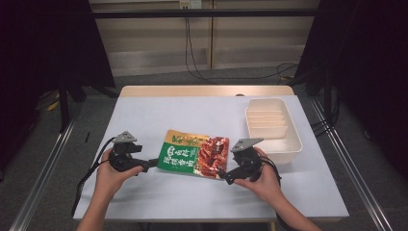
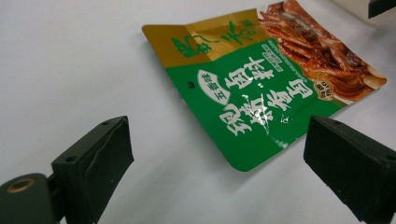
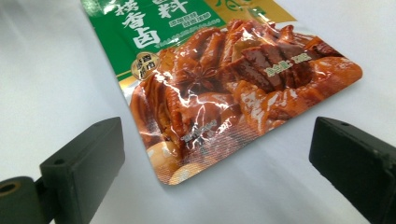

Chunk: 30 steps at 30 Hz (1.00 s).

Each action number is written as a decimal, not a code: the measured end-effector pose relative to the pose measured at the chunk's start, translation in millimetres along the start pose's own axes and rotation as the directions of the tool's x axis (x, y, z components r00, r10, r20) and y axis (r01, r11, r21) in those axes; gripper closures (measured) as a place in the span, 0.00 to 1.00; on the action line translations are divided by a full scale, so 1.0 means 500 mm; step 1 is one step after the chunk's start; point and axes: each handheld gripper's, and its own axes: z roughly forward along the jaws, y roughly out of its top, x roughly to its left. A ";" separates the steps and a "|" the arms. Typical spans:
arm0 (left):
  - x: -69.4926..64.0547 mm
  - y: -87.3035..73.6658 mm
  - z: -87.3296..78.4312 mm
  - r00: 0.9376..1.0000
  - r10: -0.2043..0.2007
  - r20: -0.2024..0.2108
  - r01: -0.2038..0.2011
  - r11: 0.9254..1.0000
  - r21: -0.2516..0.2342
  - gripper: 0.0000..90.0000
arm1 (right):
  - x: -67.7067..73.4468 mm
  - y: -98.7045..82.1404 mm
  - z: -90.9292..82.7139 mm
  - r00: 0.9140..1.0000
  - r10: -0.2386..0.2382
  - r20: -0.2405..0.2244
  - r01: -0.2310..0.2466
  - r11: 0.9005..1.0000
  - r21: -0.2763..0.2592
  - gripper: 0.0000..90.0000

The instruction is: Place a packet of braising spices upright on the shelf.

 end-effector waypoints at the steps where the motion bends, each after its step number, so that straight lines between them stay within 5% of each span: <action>1: -0.001 0.002 0.004 1.000 -0.002 0.017 0.002 1.000 0.004 0.09 | 0.000 0.000 0.000 1.000 -0.001 0.003 0.001 1.000 -0.002 0.04; 7: -0.008 0.016 0.022 0.999 -0.025 0.024 0.025 1.000 0.017 0.10 | 0.002 0.000 -0.001 1.000 -0.010 0.015 0.010 1.000 0.003 0.04; 10: -0.010 0.020 0.039 0.997 -0.068 0.035 0.067 0.997 0.037 0.11 | 0.000 0.000 0.000 1.000 -0.001 0.003 0.001 1.000 -0.001 0.04; 17: -0.008 0.026 0.057 0.995 -0.084 0.059 0.078 0.992 0.095 0.16 | 0.000 0.002 -0.001 1.000 -0.003 0.005 0.003 1.000 -0.006 0.04; 30: -0.001 0.022 0.098 0.983 -0.165 0.082 0.146 0.969 0.198 0.31 | 0.005 0.003 -0.003 1.000 0.001 0.014 -0.001 1.000 -0.011 0.04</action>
